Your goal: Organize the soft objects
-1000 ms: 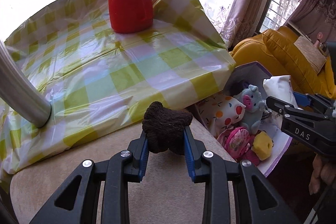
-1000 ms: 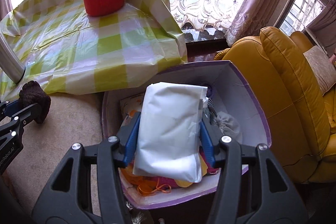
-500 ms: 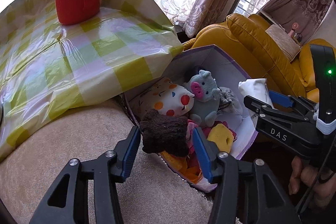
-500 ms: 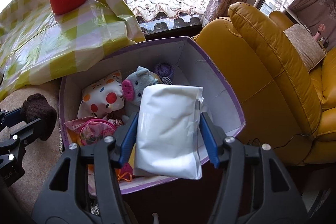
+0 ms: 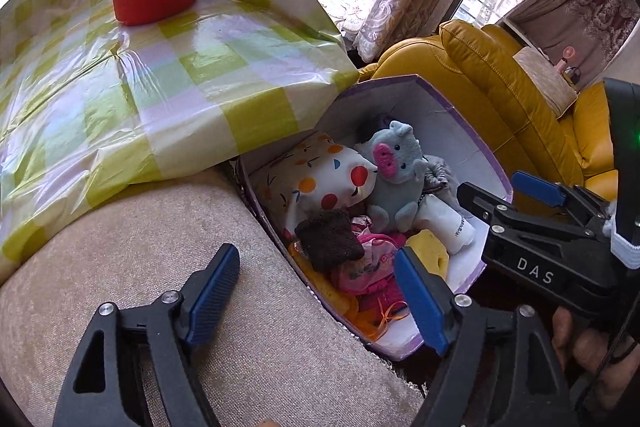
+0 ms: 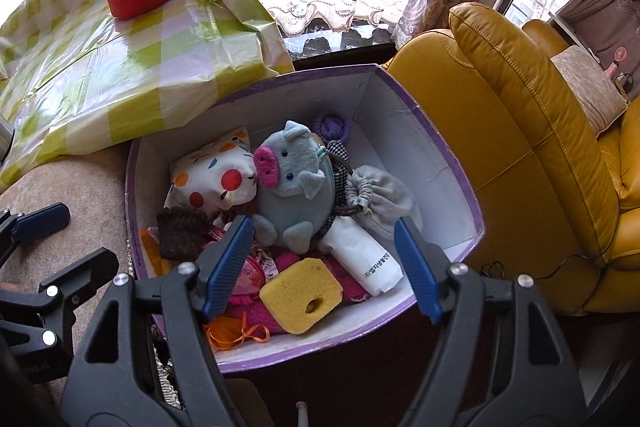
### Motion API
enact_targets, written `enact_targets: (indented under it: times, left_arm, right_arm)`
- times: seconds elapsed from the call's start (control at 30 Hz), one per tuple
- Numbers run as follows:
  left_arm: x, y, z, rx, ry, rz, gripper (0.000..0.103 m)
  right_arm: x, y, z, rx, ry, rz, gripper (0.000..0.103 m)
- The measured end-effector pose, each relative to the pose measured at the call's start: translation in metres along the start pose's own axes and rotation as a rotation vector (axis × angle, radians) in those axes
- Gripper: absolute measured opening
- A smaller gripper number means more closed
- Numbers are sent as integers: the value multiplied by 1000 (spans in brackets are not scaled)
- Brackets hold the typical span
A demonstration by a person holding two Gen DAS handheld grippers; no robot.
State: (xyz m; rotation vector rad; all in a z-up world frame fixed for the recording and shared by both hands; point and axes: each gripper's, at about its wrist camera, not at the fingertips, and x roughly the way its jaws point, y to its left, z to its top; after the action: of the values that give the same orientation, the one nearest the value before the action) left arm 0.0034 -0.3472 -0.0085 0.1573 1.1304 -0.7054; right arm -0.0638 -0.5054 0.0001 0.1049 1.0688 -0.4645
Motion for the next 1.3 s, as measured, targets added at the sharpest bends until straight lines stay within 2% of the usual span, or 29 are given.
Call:
enact_targets:
  times: [0.23,0.4,1.3]
  left_arm:
    - [2,-6,-1,21,15,42,83]
    - [2,-1,-1,-3,17,25,83]
    - [3,-2,-1,4,19,33,83]
  right_arm:
    - [1,-4,0,5,6,-3,76]
    - [2,-6,-2,6,14,-8,76]
    - [4,-8,-6,17,23,-7,76]
